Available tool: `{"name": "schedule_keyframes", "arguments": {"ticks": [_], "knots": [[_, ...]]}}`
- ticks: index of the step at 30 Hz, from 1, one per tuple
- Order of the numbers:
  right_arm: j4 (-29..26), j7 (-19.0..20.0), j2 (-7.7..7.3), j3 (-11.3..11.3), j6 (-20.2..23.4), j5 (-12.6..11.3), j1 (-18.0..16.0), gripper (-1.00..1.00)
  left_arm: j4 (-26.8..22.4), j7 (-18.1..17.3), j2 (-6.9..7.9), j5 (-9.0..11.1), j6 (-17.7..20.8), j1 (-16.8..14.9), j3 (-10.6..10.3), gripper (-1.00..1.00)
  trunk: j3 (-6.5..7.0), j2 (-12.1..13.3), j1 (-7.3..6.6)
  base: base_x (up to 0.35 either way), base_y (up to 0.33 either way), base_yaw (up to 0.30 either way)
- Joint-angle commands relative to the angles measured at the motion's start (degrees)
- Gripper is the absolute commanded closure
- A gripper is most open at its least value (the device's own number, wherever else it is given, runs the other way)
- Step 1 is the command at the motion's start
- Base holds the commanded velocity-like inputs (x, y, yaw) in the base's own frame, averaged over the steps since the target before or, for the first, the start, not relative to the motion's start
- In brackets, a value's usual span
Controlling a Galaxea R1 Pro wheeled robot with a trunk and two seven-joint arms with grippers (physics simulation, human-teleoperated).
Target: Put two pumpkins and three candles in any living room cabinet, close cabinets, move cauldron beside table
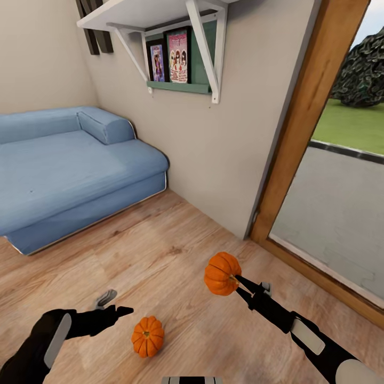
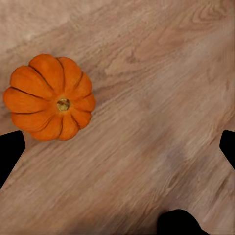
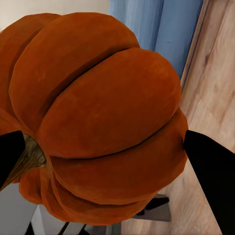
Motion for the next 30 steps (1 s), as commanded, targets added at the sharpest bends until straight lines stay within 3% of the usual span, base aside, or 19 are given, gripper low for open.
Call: {"name": "schedule_keyframes", "arguments": {"ticks": [1,4,8,10,13,17,30], "knots": [[0.01,0.07,-0.06,0.31,0.49,-0.64,-0.06,1.00,-0.01,0.35,-0.28,-0.19,0.30,-0.03,0.56,-1.00,-0.05,-0.02,-0.01,0.009,0.000,0.000],[-0.01,0.04,-0.02,0.33,0.47,-0.68,-0.05,1.00,0.01,1.50,-0.57,-0.15,0.29,-0.03,1.78,-1.00,-0.02,-0.02,-0.01,-0.037,0.000,0.077],[0.02,-0.19,0.01,0.37,0.34,-0.62,-0.05,1.00,0.07,1.95,-0.69,-0.27,0.24,-0.03,6.72,-1.00,0.10,-0.02,-0.01,-0.087,0.000,0.175],[0.03,0.00,-0.03,0.34,0.29,-0.61,-0.05,1.00,1.09,2.04,-0.70,-0.33,0.12,-0.03,7.61,-1.00,0.12,-0.02,-0.01,-0.023,0.000,0.066],[0.03,0.11,-0.03,0.35,0.44,-0.55,-0.05,1.00,4.32,2.09,-0.68,-0.32,-1.03,-0.03,8.17,-1.00,0.13,-0.02,-0.01,-0.007,0.000,0.020],[0.12,0.19,0.01,0.37,0.31,-0.69,-0.05,1.00,7.55,2.10,-0.87,-0.03,-5.48,-0.03,8.39,-1.00,0.13,-0.02,-0.01,-0.001,0.000,0.004],[0.24,0.13,0.02,0.38,0.47,-0.87,-0.05,1.00,12.38,1.82,-2.55,0.10,-8.33,-0.03,8.48,-1.00,0.13,-0.02,-0.01,0.000,0.000,0.000]]}}
